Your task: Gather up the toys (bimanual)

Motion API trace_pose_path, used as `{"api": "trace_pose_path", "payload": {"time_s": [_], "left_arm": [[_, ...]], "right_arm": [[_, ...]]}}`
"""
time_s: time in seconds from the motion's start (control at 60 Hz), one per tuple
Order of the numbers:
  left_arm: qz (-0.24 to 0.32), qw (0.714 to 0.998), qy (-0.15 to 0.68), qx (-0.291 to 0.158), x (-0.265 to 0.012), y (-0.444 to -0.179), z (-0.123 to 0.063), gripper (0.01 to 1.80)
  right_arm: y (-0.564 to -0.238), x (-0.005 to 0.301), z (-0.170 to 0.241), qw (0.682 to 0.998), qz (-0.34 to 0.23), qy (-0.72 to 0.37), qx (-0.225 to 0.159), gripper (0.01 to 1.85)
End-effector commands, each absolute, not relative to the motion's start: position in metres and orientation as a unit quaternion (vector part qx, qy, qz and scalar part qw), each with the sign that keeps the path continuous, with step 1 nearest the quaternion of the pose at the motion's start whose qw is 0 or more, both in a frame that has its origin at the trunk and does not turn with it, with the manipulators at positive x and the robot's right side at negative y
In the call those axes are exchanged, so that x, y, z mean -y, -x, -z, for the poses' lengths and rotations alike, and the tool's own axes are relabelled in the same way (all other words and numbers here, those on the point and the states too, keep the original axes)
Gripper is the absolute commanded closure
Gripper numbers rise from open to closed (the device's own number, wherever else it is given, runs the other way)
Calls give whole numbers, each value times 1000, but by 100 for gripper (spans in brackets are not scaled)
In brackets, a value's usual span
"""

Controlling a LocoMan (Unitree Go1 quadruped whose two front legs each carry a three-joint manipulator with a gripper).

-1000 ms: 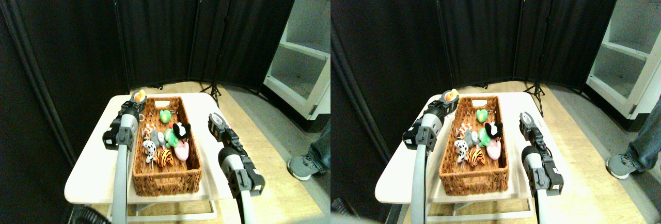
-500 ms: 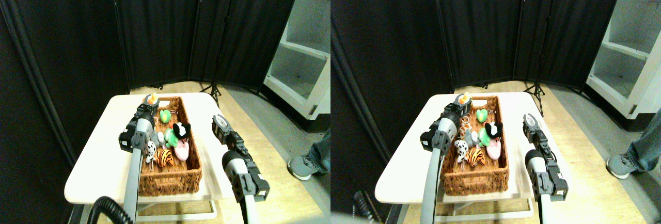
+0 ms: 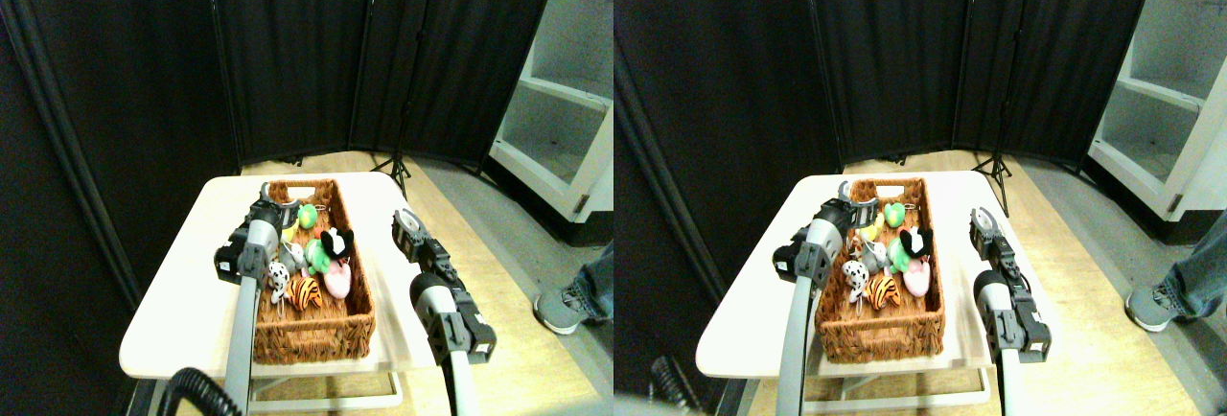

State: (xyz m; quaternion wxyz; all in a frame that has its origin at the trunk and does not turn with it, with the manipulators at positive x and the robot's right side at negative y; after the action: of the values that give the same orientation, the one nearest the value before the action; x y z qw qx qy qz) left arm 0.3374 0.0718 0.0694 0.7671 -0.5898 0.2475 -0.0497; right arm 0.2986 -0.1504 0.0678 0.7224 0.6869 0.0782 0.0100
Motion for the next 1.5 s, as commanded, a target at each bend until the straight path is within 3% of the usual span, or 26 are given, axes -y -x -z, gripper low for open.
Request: {"api": "trace_pose_path", "payload": {"time_s": [0.017,0.267,0.533,0.65,0.767,0.85,0.9,1.0,1.5], "left_arm": [[68,775,584,-231,-77,-338,-80,105],[47,823,530,-197,-134,-334,-78,76],[10,847,508,-156,-174,-314,-66,92],[-16,882,449,-141,-185,-308,-58,78],[-21,890,439,-120,-189,-308,-52,60],[-8,891,444,-95,-191,-310,-47,64],[-21,924,379,-52,-195,-312,-43,65],[-55,930,362,4,-195,-313,-40,80],[-42,934,355,19,-201,-316,-42,93]], "right_arm": [[-301,150,-68,722,-24,-688,-76,185],[-302,153,-68,726,-26,-683,-75,185],[-304,155,-66,716,-12,-694,-77,185],[-304,153,-66,721,-10,-688,-76,185],[-304,152,-66,720,-10,-690,-77,185],[-304,152,-66,720,-8,-689,-76,185],[-303,151,-66,720,-6,-690,-76,185],[-302,152,-67,722,-11,-687,-76,185],[-304,151,-67,722,-9,-688,-76,185]]}}
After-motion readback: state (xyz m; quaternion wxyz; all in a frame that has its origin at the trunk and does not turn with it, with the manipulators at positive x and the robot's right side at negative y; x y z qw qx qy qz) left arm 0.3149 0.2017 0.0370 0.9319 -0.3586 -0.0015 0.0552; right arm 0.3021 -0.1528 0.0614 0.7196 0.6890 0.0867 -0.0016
